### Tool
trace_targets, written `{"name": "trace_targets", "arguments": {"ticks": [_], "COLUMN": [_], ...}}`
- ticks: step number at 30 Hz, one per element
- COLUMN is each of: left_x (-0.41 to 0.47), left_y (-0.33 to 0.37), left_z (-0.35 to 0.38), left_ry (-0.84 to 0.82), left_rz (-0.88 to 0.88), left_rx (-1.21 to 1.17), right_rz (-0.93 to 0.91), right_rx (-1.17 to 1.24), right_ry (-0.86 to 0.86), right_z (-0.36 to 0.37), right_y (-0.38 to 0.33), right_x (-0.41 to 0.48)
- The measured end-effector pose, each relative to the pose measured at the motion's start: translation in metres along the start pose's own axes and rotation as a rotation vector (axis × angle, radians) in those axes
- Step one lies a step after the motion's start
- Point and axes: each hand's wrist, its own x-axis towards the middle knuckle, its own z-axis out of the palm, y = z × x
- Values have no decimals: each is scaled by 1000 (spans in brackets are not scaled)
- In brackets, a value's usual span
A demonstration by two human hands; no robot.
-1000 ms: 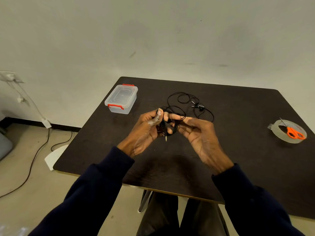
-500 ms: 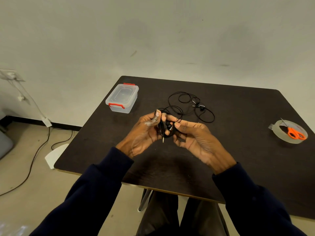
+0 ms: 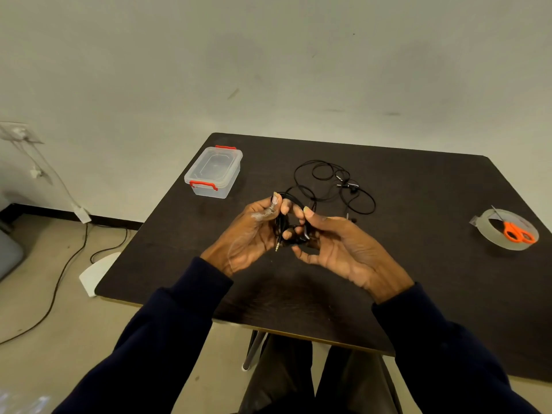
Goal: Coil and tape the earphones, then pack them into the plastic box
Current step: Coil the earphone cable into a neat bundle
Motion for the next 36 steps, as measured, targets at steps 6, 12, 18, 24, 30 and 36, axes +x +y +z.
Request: {"name": "trace_targets", "arguments": {"ticks": [6, 12, 18, 24, 30, 36], "left_x": [-1, 1, 2, 0, 1, 0], "left_y": [1, 0, 1, 2, 1, 4], "left_z": [1, 0, 3, 4, -1, -2], "left_ry": [4, -2, -14, -36, -71, -46], "left_rz": [5, -10, 3, -6, -34, -31], "left_rx": [21, 25, 18, -22, 44, 52], "right_rz": [-128, -179, -168, -94, -99, -176], "right_rx": [-27, 9, -3, 38, 82, 28], "right_ry": [78, 98, 45, 53, 35, -13], "right_z": [-6, -7, -6, 1, 4, -1], "right_y": [7, 10, 11, 9, 9, 13], "right_x": [4, 6, 4, 0, -1, 1]}}
